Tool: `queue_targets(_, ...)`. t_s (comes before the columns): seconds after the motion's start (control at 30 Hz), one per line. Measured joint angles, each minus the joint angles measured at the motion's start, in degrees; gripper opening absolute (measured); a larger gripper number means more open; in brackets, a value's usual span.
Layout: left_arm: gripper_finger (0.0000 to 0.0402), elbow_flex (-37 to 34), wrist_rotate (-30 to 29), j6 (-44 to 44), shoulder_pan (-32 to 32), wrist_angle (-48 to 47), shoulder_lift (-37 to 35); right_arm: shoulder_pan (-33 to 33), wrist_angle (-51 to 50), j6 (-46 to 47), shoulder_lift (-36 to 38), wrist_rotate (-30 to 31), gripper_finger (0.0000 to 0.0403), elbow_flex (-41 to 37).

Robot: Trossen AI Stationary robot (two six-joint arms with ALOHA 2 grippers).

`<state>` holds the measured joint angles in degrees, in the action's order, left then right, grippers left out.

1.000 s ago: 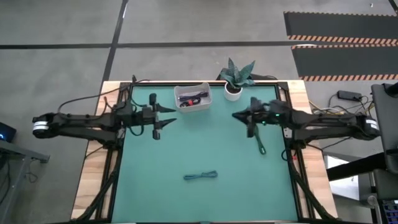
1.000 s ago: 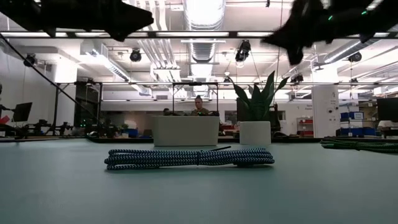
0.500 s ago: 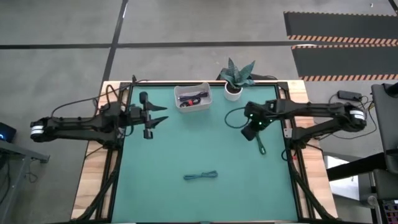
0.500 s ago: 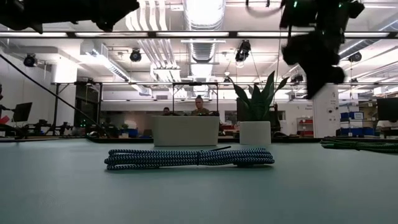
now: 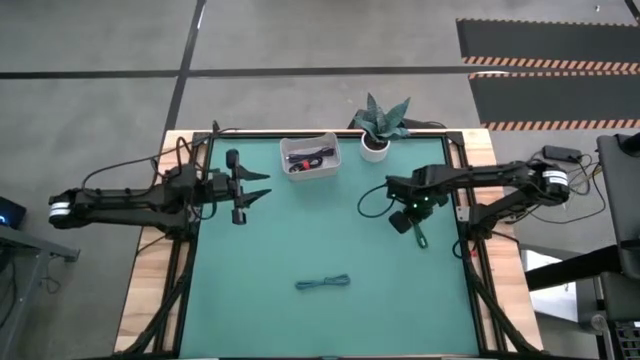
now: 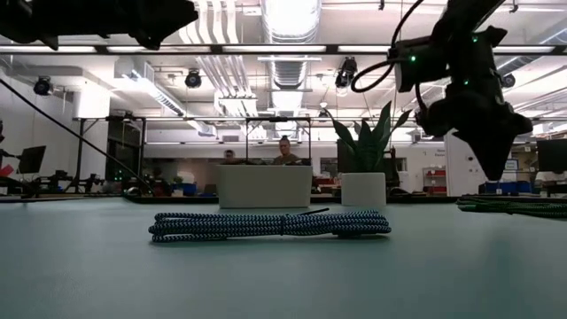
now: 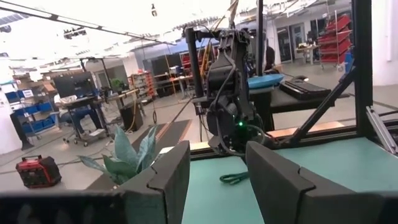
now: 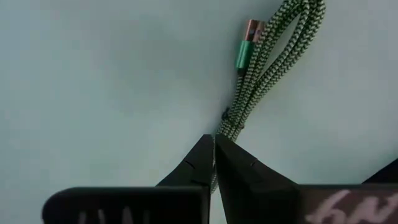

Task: Pick and place USB-C Cables
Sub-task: Put the green charger cable into the white bin

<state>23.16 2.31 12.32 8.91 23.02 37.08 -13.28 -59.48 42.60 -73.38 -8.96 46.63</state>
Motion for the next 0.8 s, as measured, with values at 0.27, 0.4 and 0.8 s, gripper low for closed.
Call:
queue_targets(0.27, 0.0143, 0.0, -0.02, 0.02, 0.0, 0.02, 0.28, 0.0, 0.04, 1.08, -2.0, 1.97, 0.0082, -0.16)
queue_targets(0.4, 0.0143, 0.0, -0.01, 0.02, 0.0, 0.04, 0.37, 0.0, 0.02, 1.25, -3.51, 3.18, 0.0136, -0.49)
queue_targets(0.8, 0.0143, -0.09, -0.01, 0.01, 0.02, -0.12, 0.85, -0.04, 2.41, 0.7, -8.25, 6.15, 0.0216, -1.56)
